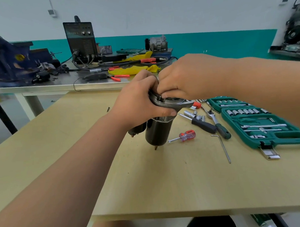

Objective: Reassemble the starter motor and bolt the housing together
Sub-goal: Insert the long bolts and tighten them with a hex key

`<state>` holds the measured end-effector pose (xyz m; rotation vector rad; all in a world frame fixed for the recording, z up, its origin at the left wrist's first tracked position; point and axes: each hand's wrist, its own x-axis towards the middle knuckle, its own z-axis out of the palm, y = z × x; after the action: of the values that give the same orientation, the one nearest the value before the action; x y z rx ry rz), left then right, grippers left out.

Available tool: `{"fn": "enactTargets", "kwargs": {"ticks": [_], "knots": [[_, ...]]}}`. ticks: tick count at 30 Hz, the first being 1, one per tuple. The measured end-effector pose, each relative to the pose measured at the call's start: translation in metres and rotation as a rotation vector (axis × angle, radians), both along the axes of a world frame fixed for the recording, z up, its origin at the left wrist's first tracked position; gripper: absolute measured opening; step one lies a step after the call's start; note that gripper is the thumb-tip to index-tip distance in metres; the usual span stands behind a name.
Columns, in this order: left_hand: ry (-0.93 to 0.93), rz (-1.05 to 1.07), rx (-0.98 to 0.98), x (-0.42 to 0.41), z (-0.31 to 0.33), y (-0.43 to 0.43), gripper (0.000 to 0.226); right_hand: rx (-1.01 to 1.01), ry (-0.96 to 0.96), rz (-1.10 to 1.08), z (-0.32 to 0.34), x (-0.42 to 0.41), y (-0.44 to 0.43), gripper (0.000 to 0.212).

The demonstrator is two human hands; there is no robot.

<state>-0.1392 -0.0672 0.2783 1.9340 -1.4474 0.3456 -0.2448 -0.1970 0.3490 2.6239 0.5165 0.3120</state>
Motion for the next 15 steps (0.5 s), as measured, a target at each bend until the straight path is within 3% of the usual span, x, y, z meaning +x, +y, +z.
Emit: {"fn": "enactTargets", "kwargs": {"ticks": [8, 15], "knots": [[0.010, -0.058, 0.051, 0.007, 0.005, 0.003, 0.070, -0.116, -0.008, 0.104, -0.001, -0.005, 0.003, 0.019], [0.032, -0.030, 0.039, 0.006, 0.003, -0.005, 0.066, 0.034, 0.019, -0.275, 0.001, 0.002, 0.014, 0.028]]}}
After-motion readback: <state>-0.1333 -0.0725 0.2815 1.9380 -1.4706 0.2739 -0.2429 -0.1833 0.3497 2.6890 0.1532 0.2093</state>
